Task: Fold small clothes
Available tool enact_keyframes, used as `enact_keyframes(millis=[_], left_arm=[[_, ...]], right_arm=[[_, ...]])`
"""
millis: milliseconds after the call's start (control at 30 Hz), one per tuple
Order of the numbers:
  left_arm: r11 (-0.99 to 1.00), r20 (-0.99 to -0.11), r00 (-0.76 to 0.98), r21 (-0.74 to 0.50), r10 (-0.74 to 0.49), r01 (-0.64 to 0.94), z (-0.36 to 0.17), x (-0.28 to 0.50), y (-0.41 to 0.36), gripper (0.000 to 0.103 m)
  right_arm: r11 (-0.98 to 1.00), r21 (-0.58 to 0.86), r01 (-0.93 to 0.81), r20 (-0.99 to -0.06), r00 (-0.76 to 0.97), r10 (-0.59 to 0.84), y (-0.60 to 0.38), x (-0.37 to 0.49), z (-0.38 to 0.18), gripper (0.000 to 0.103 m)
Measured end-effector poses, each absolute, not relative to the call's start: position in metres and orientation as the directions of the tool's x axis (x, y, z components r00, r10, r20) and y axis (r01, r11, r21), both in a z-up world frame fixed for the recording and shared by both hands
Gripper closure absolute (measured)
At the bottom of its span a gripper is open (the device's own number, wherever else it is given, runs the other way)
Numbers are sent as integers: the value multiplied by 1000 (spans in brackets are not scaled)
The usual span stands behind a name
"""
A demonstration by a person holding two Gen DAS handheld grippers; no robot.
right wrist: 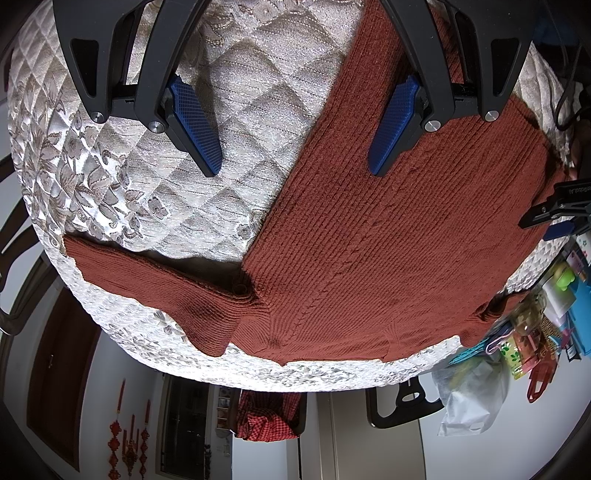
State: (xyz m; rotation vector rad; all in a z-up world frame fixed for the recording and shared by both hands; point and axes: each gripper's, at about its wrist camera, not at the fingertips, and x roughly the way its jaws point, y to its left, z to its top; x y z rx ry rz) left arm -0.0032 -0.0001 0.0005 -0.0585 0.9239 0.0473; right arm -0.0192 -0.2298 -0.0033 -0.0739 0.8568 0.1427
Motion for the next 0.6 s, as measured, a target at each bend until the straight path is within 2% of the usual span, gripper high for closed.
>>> enact_keyframes(millis=[600], left_arm=[[997, -797, 603, -30, 16, -66, 1, -3, 0, 0]], right_arm=[[988, -7, -155, -757, 646, 96, -230, -19, 0, 21]])
